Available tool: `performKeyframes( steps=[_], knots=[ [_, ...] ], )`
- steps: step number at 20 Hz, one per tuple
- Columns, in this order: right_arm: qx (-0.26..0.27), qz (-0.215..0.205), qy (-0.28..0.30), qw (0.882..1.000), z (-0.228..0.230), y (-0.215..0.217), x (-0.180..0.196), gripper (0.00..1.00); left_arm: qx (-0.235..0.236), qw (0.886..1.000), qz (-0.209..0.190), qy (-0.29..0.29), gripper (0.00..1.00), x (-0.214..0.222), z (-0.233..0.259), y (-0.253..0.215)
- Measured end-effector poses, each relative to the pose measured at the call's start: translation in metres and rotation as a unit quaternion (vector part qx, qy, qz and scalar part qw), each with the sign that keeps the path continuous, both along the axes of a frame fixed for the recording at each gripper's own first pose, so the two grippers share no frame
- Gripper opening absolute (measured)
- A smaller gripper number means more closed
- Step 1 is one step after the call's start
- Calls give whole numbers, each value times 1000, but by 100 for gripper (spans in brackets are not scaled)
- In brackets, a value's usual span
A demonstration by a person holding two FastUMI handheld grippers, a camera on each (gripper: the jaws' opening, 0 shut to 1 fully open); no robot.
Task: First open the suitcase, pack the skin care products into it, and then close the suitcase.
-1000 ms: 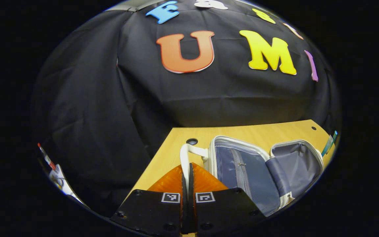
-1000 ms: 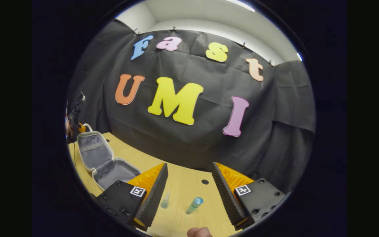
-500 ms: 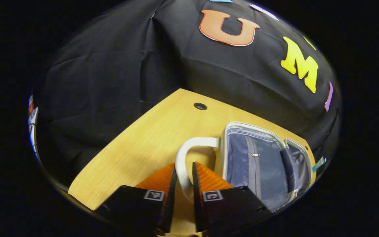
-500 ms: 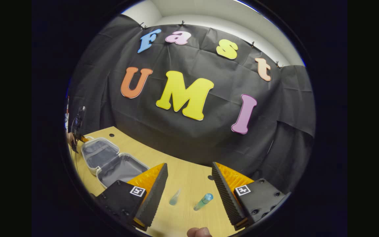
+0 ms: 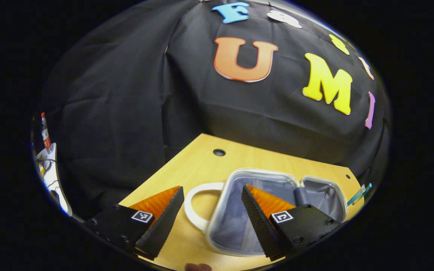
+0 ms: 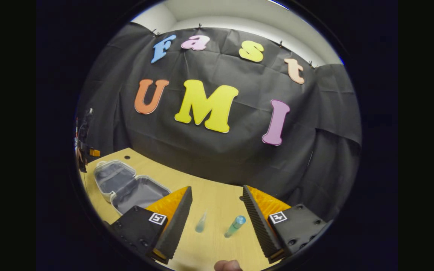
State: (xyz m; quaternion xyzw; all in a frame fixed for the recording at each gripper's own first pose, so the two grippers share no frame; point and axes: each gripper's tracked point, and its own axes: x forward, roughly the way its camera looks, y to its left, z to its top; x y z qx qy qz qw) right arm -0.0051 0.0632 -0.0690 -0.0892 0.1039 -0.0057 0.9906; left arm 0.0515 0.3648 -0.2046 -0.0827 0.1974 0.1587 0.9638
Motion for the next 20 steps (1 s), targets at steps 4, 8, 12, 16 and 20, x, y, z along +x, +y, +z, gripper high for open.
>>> performKeyframes(
  steps=[4, 8, 12, 16, 20],
  knots=[
    [16, -3, 6, 1000, -14, -25, -5, 79, 21, 999, -14, -27, 98, -10, 49, -70],
    [37, -3, -1, 999, -18, -49, -3, 80, 51, 997, -41, -48, 98, -18, 76, -151],
    [40, -8, 5, 999, -29, -80, -4, 80, 46, 994, -85, -50, 98, -19, 80, -246],
    [45, -9, 24, 999, -44, -112, -12, 80, 10, 989, -141, -36, 98, -18, 63, -354],
    [46, -20, 40, 998, -52, -149, -15, 80, 4, 978, -207, -24, 98, -15, 39, -449]
  ],
)
